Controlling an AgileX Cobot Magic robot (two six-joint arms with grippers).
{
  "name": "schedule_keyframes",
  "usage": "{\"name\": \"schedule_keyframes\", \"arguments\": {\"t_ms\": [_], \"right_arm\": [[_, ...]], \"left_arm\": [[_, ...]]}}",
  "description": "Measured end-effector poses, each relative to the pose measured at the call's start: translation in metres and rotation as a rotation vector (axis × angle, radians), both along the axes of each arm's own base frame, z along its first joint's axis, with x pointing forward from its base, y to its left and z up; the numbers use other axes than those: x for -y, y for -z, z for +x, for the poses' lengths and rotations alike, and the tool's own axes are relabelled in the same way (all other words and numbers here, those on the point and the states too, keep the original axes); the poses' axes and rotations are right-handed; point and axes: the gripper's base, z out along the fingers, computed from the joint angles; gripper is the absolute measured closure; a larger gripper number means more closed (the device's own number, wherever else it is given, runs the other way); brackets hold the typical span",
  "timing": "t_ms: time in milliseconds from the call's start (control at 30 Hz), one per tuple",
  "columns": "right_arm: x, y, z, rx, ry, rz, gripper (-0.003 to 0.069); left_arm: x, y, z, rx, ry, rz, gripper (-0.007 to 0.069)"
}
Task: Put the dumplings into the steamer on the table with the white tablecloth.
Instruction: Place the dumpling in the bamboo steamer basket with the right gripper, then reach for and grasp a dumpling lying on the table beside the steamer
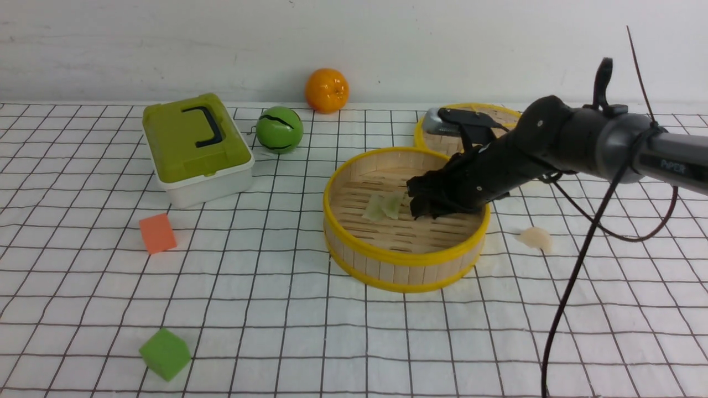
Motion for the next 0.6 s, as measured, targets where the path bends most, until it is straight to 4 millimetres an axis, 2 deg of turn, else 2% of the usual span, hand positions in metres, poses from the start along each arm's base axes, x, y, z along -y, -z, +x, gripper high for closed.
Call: {"name": "schedule_keyframes", "arguments": {"t_ms": [33, 133, 233, 300, 367, 400, 433, 500, 533, 600], "right_arm": [[0.002, -0.005, -0.001, -0.003, -0.004, 0.002, 0.0272], [0.013, -0.027, -0.004, 0.026, 0.000, 0.003, 0.0207], [0.026, -0.056, -0.008, 0.083, 0.011, -0.003, 0.0190], [0.045, -0.083, -0.013, 0.148, 0.006, -0.062, 0.0191], [0.054, -0.092, -0.016, 0.180, -0.016, -0.120, 0.0192], [0.066, -0.097, -0.019, 0.199, -0.055, -0.218, 0.0197], [0.067, -0.097, -0.019, 0.199, -0.060, -0.231, 0.0197], [0.082, -0.081, -0.018, 0.144, -0.132, -0.395, 0.0203], [0.082, -0.079, -0.018, 0.138, -0.136, -0.402, 0.0203], [0.086, -0.061, -0.015, 0.086, -0.161, -0.448, 0.0203]], "left_arm": [[0.000, 0.000, 0.000, 0.000, 0.000, 0.000, 0.0542], [0.000, 0.000, 0.000, 0.000, 0.000, 0.000, 0.0538], [0.000, 0.000, 0.000, 0.000, 0.000, 0.000, 0.0535], [0.000, 0.000, 0.000, 0.000, 0.000, 0.000, 0.0533], [0.000, 0.000, 0.000, 0.000, 0.000, 0.000, 0.0532], [0.000, 0.000, 0.000, 0.000, 0.000, 0.000, 0.0532], [0.000, 0.000, 0.000, 0.000, 0.000, 0.000, 0.0532], [0.000, 0.000, 0.000, 0.003, 0.001, -0.001, 0.0532], [0.000, 0.000, 0.000, 0.003, 0.001, -0.001, 0.0532], [0.000, 0.000, 0.000, 0.005, 0.001, -0.001, 0.0532]]}}
